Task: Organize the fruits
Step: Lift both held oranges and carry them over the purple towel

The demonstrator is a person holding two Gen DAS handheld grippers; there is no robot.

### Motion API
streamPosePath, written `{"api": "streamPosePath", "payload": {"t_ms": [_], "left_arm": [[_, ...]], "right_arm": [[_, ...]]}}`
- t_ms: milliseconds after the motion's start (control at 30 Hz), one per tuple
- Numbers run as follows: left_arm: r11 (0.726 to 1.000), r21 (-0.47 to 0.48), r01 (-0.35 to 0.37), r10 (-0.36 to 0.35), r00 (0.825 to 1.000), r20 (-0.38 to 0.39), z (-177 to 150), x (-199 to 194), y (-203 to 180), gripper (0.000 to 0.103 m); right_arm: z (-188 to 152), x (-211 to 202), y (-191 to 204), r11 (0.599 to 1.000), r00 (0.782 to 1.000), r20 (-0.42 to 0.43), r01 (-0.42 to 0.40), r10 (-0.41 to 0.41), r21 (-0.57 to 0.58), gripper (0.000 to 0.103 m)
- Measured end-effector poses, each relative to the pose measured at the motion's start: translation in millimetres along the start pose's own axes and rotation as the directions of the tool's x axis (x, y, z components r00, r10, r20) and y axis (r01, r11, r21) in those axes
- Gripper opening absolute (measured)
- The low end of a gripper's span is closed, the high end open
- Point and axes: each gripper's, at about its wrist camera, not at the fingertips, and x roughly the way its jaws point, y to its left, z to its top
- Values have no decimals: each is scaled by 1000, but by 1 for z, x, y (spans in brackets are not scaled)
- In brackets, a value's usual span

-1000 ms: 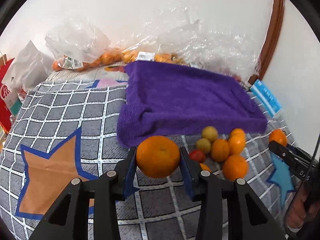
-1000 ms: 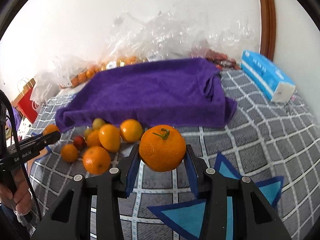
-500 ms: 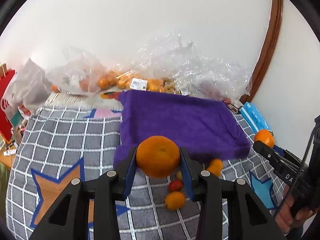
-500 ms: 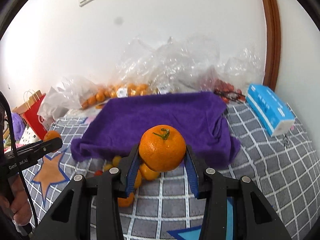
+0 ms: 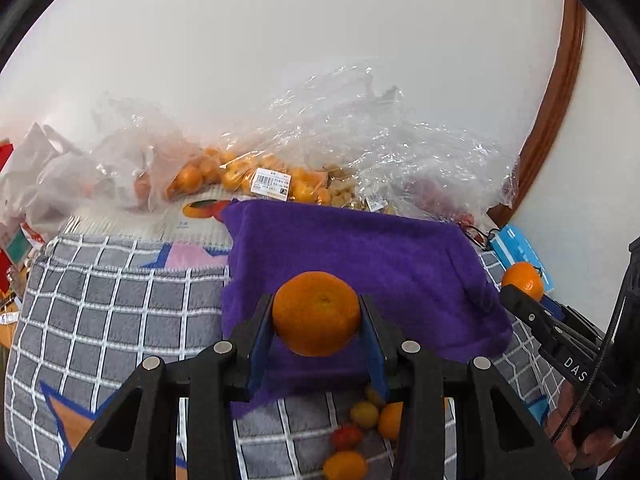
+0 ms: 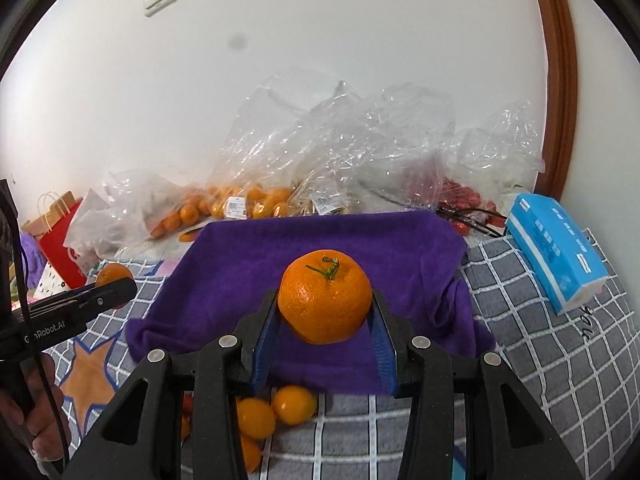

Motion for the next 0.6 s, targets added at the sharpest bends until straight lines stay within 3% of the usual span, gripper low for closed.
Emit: {"api": "streamPosePath", "payload": {"t_ms": [200, 433, 600], "left_arm": [[1000, -7, 0, 0, 1000, 10, 12, 18, -1, 39], [1000, 9, -11, 11, 1000, -22, 0, 45, 1, 39], [1000, -8, -4, 4, 1000, -25, -3, 50, 5, 39]], "right_arm": [[17, 19, 1, 1000, 1000, 8, -12, 12, -15, 43], [4, 48, -7, 999, 999, -39, -33, 33, 4, 43], [1, 56, -17, 1000, 999, -46, 11, -11, -2, 43]]}}
